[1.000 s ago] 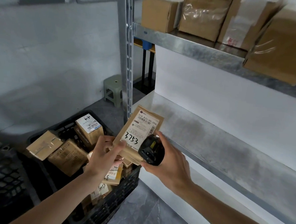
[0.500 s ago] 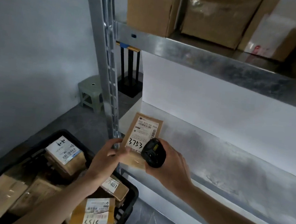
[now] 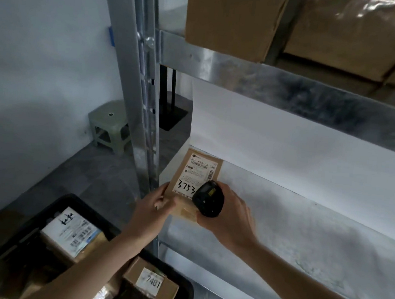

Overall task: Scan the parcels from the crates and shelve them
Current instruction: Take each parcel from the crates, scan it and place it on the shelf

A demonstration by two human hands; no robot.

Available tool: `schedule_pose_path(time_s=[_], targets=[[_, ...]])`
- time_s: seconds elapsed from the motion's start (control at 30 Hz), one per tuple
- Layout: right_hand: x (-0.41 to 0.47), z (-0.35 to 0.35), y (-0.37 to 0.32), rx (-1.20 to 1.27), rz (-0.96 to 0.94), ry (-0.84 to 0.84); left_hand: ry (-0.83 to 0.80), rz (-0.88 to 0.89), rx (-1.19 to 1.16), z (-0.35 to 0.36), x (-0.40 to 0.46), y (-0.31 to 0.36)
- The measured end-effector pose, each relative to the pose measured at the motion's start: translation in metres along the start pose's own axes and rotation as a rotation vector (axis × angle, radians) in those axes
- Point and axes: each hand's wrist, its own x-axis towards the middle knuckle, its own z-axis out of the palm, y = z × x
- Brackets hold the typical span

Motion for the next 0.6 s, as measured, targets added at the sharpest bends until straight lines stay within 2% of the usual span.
schedule_pose_path(time_s=[0.27, 0.6], targets=[[0.028, 0.001, 0.005, -0.002, 0.024, 0.031, 0.149, 0.076, 0.049, 0.017, 0.030, -0.009], [0.046, -0.001, 0.008, -0.008, 0.041, 0.047, 0.147, 0.050, 0.100, 0.025, 0.052, 0.002]])
